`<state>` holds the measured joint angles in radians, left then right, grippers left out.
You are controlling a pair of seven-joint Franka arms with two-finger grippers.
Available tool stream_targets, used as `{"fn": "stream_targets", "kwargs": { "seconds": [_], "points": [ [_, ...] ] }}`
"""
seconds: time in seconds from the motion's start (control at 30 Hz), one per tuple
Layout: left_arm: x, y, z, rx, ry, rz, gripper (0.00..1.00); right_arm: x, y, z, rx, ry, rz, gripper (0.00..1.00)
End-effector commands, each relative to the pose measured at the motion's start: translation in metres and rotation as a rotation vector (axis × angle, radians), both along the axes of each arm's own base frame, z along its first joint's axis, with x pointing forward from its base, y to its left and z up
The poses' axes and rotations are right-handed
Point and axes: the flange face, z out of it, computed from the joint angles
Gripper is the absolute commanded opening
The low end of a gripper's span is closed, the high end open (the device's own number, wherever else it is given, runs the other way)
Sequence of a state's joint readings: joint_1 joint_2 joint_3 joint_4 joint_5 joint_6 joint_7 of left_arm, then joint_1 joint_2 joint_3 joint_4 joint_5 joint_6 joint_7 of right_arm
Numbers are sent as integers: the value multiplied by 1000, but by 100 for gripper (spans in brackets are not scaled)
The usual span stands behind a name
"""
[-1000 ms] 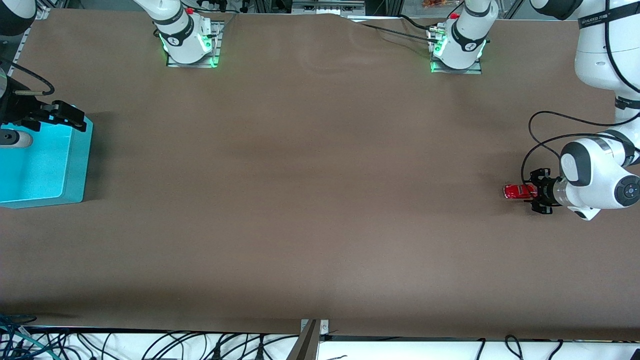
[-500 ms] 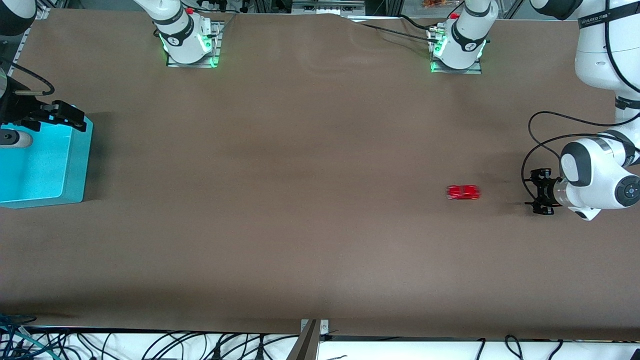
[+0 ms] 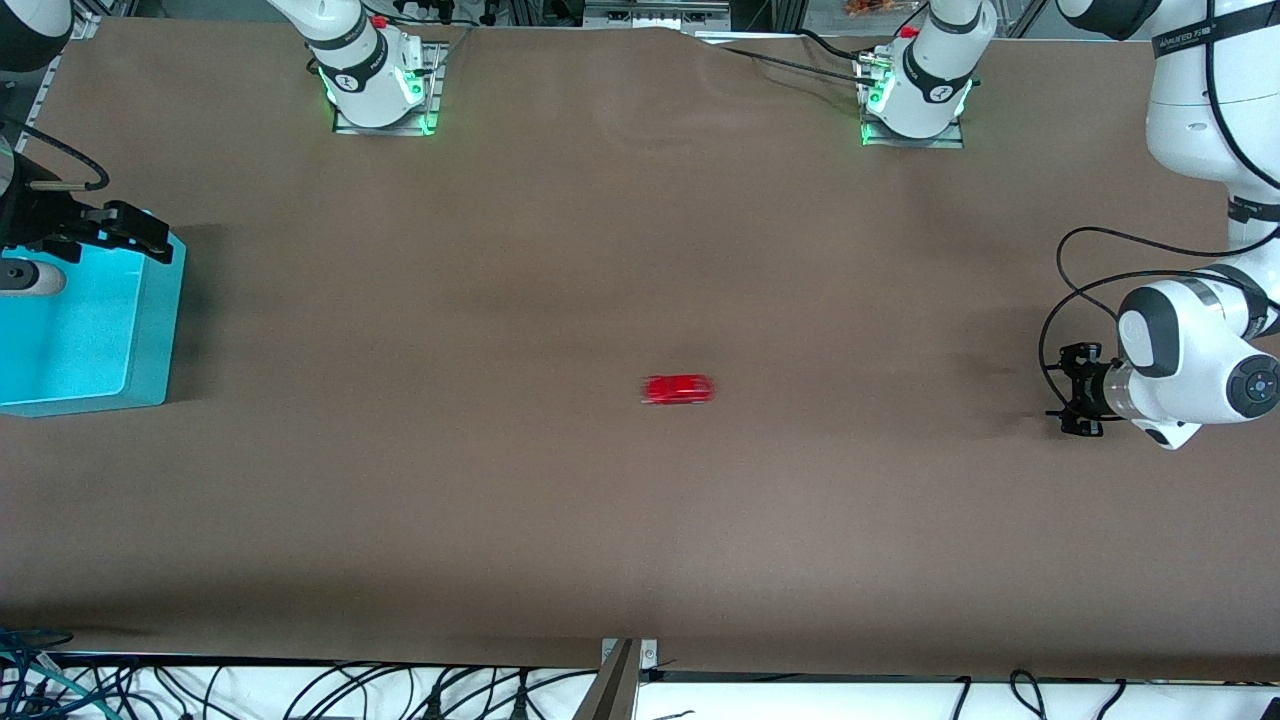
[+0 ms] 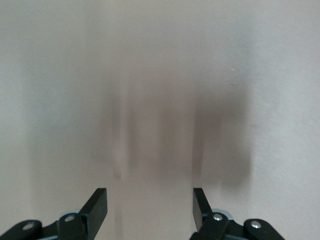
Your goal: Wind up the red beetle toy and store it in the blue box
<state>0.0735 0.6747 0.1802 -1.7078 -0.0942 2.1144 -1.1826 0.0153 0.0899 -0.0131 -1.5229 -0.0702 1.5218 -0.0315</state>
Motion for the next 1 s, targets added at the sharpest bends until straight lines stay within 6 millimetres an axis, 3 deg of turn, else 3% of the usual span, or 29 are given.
{"fn": "stream_targets", "kwargs": {
  "seconds": [0.0, 0.97],
  "points": [
    [9, 1, 3, -14, -9, -57, 78, 3, 0, 6, 12, -6, 11, 100],
    [14, -4, 5, -23, -20, -86, 78, 3, -1, 6, 12, -6, 11, 100]
  ]
}}
